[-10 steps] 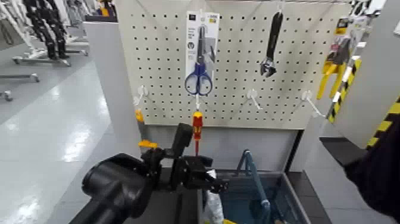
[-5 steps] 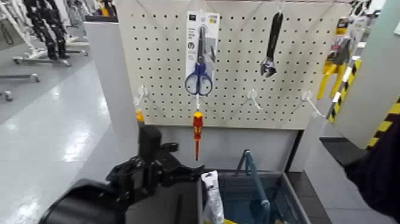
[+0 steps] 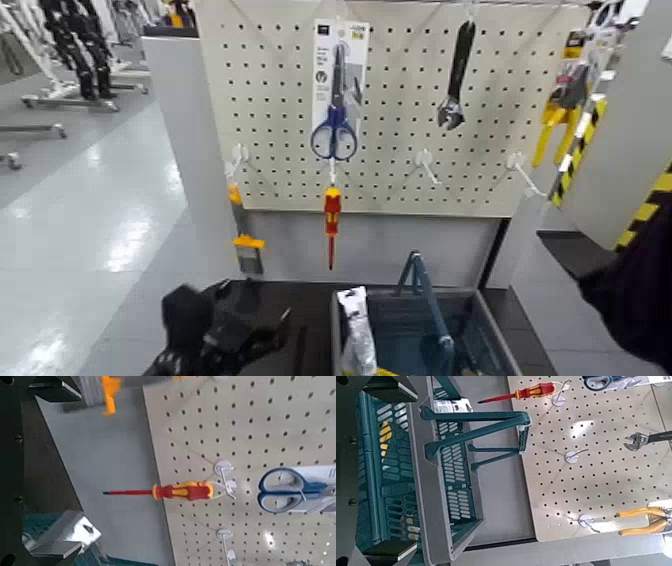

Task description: Put the red glue tube into the crate.

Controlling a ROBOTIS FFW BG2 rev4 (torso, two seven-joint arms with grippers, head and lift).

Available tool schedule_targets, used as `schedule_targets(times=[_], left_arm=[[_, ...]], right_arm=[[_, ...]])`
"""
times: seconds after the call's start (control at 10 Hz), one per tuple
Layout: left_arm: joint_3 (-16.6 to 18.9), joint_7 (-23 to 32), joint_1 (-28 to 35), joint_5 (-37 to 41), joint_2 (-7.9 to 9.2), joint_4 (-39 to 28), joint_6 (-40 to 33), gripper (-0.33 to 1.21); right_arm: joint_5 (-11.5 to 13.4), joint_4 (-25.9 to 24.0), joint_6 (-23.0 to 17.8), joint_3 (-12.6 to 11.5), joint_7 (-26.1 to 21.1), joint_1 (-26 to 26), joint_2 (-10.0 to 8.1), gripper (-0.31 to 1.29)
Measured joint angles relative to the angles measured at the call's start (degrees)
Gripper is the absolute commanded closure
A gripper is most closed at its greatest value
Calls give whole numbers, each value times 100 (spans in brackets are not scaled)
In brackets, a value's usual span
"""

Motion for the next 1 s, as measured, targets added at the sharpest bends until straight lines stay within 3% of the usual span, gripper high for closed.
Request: schedule_targets(times=[0.3,0.5,0.8,1.0], left_arm=[[63,1197,1001,-89,21,-66,-1242,-5],[258,982,1380,-90,96,107,-1767,-3],[260,954,1543,70,290,123,-1940,0],[257,898,1549,84,303,120,-1927,1]], right_arm=[[0,-6,-34,-9,-8,30,0,2],[0,-6,-80,-23,-20,56,0,2],[-9,4,-190,-27,-44,100,0,2],[-9,10,-202,-27,-44,104,0,2]])
